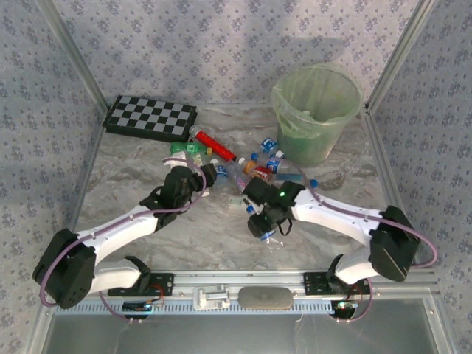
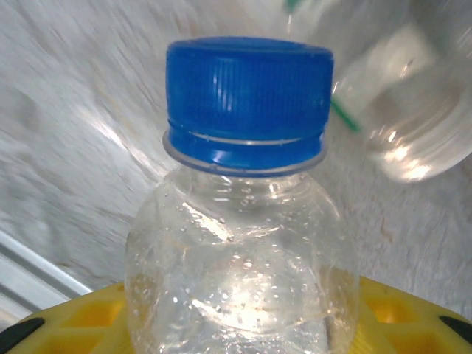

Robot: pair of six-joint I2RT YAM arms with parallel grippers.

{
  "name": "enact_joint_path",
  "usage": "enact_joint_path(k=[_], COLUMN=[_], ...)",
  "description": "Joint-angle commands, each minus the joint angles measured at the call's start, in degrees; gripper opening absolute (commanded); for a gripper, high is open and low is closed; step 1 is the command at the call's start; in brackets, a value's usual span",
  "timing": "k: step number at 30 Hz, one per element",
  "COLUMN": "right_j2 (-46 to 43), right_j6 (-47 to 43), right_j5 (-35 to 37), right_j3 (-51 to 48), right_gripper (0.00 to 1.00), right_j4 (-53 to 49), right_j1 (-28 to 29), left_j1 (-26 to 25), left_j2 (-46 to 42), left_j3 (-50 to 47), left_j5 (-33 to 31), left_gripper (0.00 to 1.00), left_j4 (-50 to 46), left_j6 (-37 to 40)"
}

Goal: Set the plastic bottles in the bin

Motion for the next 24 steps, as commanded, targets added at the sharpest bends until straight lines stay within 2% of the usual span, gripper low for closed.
enact_joint_path(k=[1,10,19,24], right_j2=[-4.28,-7.19,-8.05,-7.09], right_j6=[-2.7,-7.63,-7.66,-8.5], right_j5=[-5.6,-18.61,-11.36,-8.85], right_j3=[3.39,14.22,19.62,24.26], right_gripper=[0.47,0.44,0.43,0.43], right_j4=[4.63,16.62,31.71,35.1], right_j1=[-4.3,-19.82,-24.58,-28.73], left_j1=[0.42,0.43,0.43,0.48], left_j2=[-2.33,-6.0,-6.46,-5.76], left_j3=[-1.11,-3.79,-5.19,-4.9], left_j5=[-1.29,-2.48,-1.48,0.19], left_gripper=[1.0,1.0,1.0,1.0], left_j4=[-0.01,-0.62,0.69,1.23], left_j6=[-0.35,-1.36,-2.42,-1.54])
